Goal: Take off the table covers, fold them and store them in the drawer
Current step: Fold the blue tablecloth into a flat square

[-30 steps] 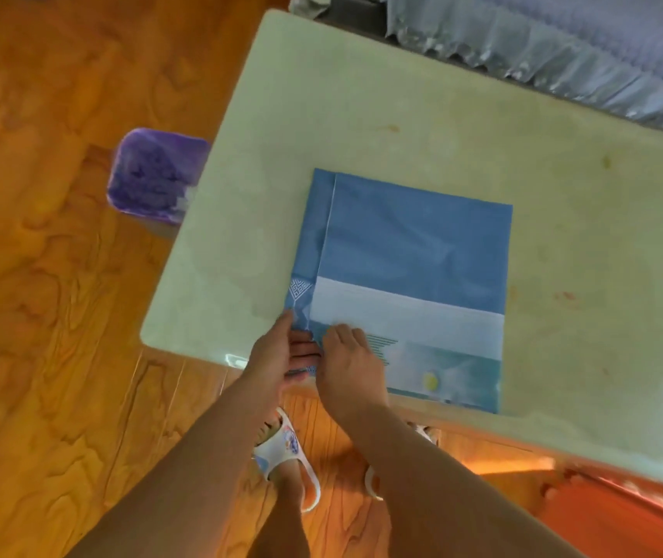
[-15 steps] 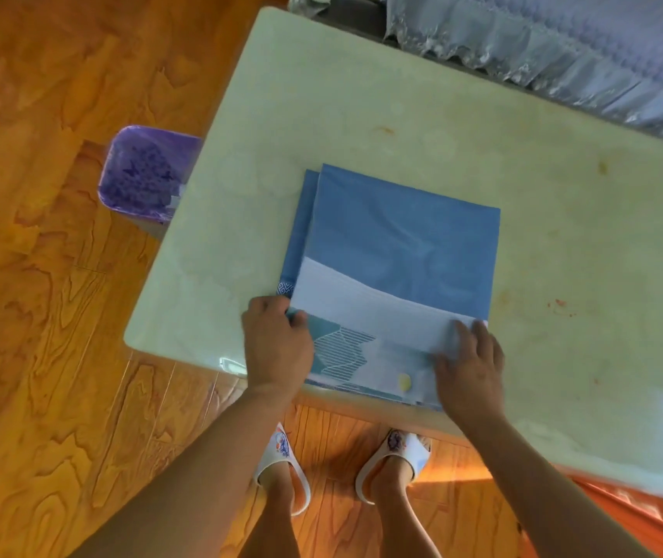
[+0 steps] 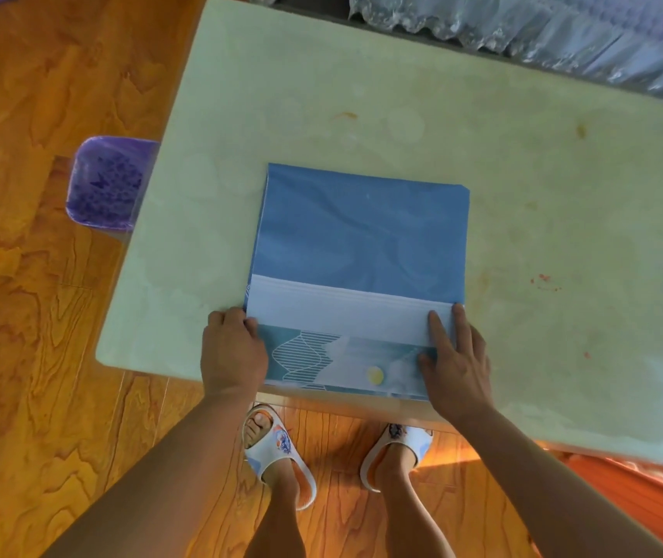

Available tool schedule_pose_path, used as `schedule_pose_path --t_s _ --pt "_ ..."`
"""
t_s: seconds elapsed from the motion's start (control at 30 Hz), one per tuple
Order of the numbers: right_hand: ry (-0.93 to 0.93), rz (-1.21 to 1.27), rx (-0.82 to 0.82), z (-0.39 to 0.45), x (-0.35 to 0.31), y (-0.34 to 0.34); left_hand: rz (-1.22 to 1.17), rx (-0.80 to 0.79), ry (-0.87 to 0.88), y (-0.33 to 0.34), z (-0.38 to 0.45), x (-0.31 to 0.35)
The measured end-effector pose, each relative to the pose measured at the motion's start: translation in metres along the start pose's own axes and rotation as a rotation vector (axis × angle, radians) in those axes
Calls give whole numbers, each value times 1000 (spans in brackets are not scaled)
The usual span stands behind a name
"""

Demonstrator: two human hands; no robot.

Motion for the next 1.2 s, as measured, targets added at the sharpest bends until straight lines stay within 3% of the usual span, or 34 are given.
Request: schedule_pose_path --t_s 0.27,0.37,0.43,0.5,0.63,0.77,0.87,1.07,1.2 --pt "5 -11 -37 -2 -5 -2 6 13 45 -4 -5 5" --pt "20 -8 -33 -3 -7 -3 286 40 269 -7 -14 13" --pt "-11 -13 78 -5 -17 -7 489 -17 550 6 -23 25" --pt "-122 -18 187 -9 -43 -6 559 -72 711 24 -22 31" --pt "-331 -4 238 -7 -113 15 668 -143 730 57 -8 19" --pt "-375 5 229 12 -151 38 657 -31 781 63 -6 14" --pt "-371 -8 218 15 -128 41 661 -40 782 62 -7 16" --pt "-184 -163 226 22 14 17 670 -79 749 60 -7 19" --pt "-185 -199 214 25 35 12 680 -110 731 61 -7 21"
Point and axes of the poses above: each hand's wrist, its own z-axis towards the middle knuckle, its own y-axis out of the palm, x = y × z, the point moved 5 cm from there along z, towards the middle knuckle, and after that the axes turned 10 degrees about -x, right-handed, at the moved point
